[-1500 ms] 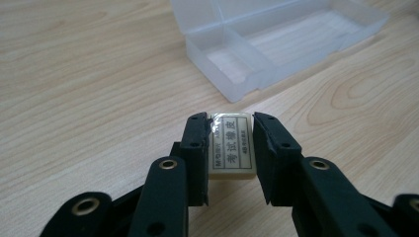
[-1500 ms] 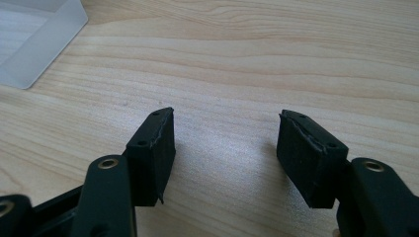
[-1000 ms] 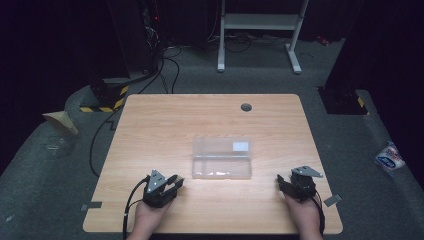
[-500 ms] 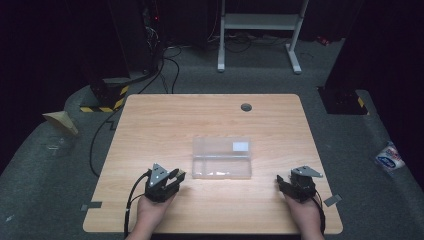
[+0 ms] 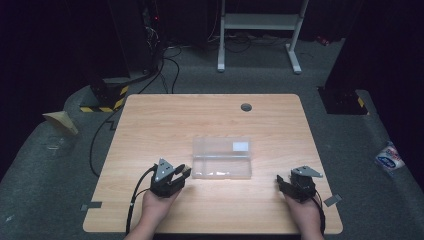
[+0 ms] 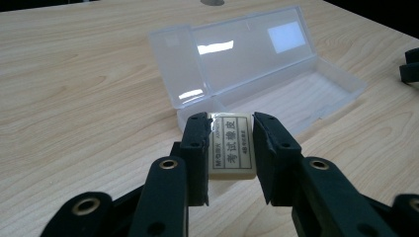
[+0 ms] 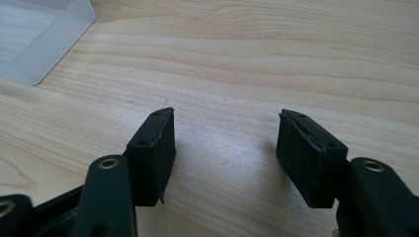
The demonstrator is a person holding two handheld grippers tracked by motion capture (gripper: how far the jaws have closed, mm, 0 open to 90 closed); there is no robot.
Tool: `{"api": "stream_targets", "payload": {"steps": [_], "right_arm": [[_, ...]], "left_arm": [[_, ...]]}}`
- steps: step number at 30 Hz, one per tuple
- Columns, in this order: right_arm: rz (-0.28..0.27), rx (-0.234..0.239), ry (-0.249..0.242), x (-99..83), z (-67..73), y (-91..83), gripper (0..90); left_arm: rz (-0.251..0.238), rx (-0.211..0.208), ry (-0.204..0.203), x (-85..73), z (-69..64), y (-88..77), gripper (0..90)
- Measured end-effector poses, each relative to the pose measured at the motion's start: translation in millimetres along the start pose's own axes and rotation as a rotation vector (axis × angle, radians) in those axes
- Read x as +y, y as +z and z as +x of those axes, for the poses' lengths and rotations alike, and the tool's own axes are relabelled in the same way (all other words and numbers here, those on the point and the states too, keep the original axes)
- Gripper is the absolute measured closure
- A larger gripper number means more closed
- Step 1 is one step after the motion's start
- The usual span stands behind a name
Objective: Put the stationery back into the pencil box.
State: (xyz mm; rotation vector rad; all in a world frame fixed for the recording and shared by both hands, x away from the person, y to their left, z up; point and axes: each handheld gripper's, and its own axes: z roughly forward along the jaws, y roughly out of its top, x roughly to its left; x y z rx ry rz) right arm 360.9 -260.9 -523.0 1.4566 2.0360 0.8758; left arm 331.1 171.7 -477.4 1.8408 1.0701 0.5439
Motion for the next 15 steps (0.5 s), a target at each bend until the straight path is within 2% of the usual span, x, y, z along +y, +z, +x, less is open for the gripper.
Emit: {"api": "stream_targets", "payload": {"steps": [7, 15], "right_arm": [[0.000, 0.000, 0.000, 0.0, 0.0, 0.0, 39.6], [0.001, 0.004, -0.005, -0.1, -0.4, 0.0, 39.5]], "left_arm": [[0.017, 0.004, 0.005, 8.1, -2.1, 8.3, 67.8], [0.032, -0.007, -0.036, 16.4, -0.5, 24.5, 67.8]]}}
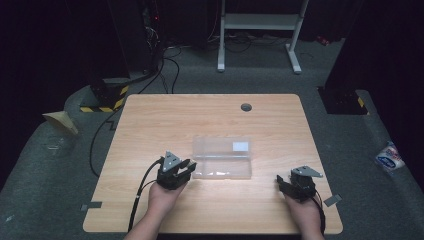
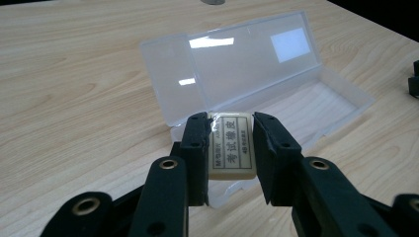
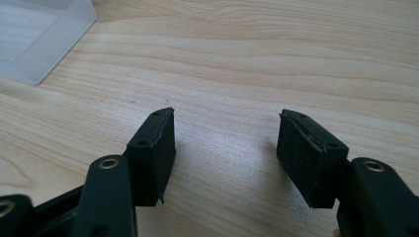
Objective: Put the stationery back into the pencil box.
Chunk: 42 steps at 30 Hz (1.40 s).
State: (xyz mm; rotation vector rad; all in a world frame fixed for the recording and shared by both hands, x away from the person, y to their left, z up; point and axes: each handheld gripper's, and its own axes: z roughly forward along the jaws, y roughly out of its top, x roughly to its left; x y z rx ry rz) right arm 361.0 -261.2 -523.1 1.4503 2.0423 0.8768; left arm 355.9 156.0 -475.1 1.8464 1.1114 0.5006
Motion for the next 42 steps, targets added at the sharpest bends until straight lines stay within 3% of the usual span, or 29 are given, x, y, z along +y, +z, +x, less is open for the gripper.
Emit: {"api": "stream_targets", "payload": {"steps": [12, 17, 34, 42], "right_arm": [[0.002, 0.000, -0.003, 0.1, 0.2, -0.2, 39.7], [0.002, 0.000, -0.003, 0.0, 0.3, -0.2, 39.8], [0.002, 0.001, -0.003, 0.1, 0.2, -0.2, 39.8], [0.002, 0.001, -0.003, 0.1, 0.2, -0.1, 39.7]], "left_arm": [[0.048, 0.020, -0.016, 6.1, 0.4, 21.9, 67.8], [0.070, 0.039, -0.004, 5.9, -0.7, 31.1, 67.8], [0.138, 0.099, 0.008, 2.5, -3.2, 50.1, 67.7], [0.145, 0.120, 0.013, 1.4, -5.1, 56.0, 67.7]]}}
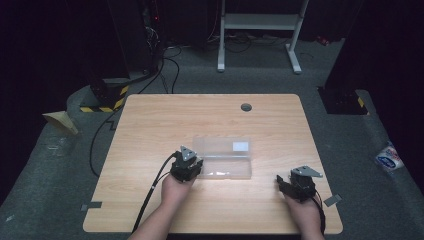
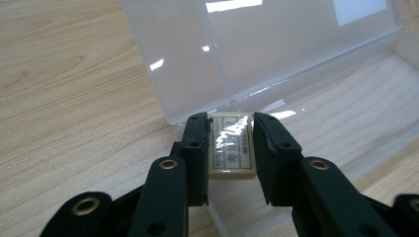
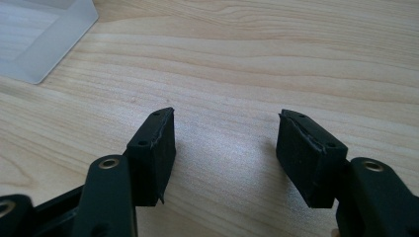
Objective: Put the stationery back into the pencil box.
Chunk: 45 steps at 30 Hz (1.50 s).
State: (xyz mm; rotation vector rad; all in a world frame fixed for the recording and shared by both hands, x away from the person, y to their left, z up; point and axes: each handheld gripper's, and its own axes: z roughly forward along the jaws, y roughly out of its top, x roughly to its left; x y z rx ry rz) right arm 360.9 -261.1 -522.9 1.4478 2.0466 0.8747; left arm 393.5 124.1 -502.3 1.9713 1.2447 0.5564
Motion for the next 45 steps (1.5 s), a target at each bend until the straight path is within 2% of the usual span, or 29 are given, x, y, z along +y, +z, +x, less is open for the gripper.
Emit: {"api": "stream_targets", "payload": {"steps": [17, 19, 22, 35, 45], "right_arm": [[0.001, 0.002, 0.001, 0.1, 0.2, -0.1, 39.7], [0.002, 0.003, 0.002, 0.1, 0.2, -0.2, 39.7], [0.000, 0.002, -0.002, 0.0, 0.0, 0.0, 39.7], [0.000, 0.003, -0.004, 0.0, 0.1, -0.1, 39.7], [0.000, 0.004, -0.002, 0.0, 0.2, 0.0, 39.7]], "left_arm": [[0.022, 0.005, -0.004, -1.8, -1.0, 6.4, 67.4], [0.010, -0.001, 0.003, -1.1, -0.3, 5.7, 63.6], [0.002, -0.013, -0.020, -0.3, 0.0, 5.2, 56.0], [-0.006, -0.040, -0.024, 0.9, 0.6, 1.8, 50.2], [-0.028, -0.094, -0.049, 1.9, 7.4, -5.5, 44.8]]}}
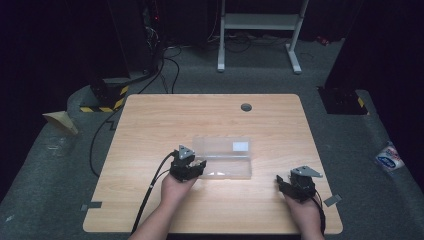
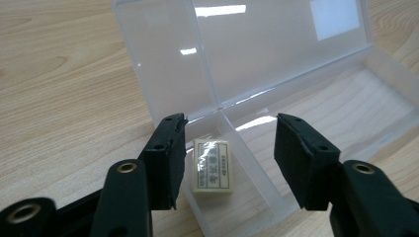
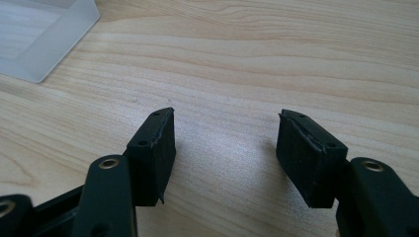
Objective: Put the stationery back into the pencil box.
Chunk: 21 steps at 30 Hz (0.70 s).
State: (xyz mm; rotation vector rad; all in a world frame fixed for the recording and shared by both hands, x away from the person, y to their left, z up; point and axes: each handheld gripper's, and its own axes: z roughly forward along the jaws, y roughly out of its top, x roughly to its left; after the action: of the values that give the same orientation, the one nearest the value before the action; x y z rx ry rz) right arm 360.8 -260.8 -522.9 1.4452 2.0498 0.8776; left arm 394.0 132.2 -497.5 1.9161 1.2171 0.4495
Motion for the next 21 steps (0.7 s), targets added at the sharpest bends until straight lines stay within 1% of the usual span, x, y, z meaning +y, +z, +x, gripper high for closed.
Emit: {"api": "stream_targets", "payload": {"steps": [1, 3, 4, 5, 7, 11, 12, 14, 15, 17, 19, 21], "right_arm": [[0.000, 0.000, 0.000, 0.0, 0.0, 0.0, 39.7], [0.000, 0.000, 0.000, 0.0, 0.0, 0.0, 39.7], [0.000, 0.000, 0.000, 0.0, 0.0, 0.0, 39.7], [0.000, 0.000, 0.000, 0.0, 0.0, 0.0, 39.7], [0.000, 0.000, 0.000, 0.0, 0.0, 0.0, 39.7], [0.000, 0.000, 0.000, 0.0, 0.0, 0.0, 39.7], [0.000, 0.000, 0.000, 0.0, 0.0, 0.0, 39.7], [0.000, 0.000, 0.000, 0.0, 0.0, 0.0, 39.7], [0.000, 0.000, 0.000, 0.0, 0.0, 0.0, 39.7], [0.000, 0.000, 0.000, 0.0, 0.0, 0.0, 39.7], [0.000, 0.000, 0.000, 0.0, 0.0, 0.0, 39.7], [0.000, -0.001, 0.000, -0.1, 0.1, -0.1, 39.6]], "left_arm": [[-0.001, -0.008, -0.007, -0.1, 0.8, -1.1, 43.7], [-0.011, -0.007, -0.006, -0.7, 2.7, -3.2, 40.9], [-0.013, -0.007, -0.011, -1.3, 2.6, -4.3, 39.1], [-0.016, -0.004, -0.005, -2.0, 3.4, -5.2, 37.6], [-0.018, -0.007, -0.007, -3.6, 5.2, -7.2, 34.4], [-0.016, -0.026, -0.003, -8.8, 10.9, -11.1, 29.8], [-0.011, -0.025, -0.003, -10.6, 12.2, -11.5, 27.5], [0.000, -0.016, 0.010, -15.8, 16.7, -14.6, 23.4], [0.002, -0.012, 0.016, -17.7, 19.1, -15.9, 22.8], [0.003, -0.013, 0.009, -24.3, 25.6, -20.5, 21.5], [0.008, -0.008, 0.011, -29.4, 30.7, -25.3, 20.5], [0.002, -0.006, 0.014, -35.8, 35.6, -31.7, 18.2]]}}
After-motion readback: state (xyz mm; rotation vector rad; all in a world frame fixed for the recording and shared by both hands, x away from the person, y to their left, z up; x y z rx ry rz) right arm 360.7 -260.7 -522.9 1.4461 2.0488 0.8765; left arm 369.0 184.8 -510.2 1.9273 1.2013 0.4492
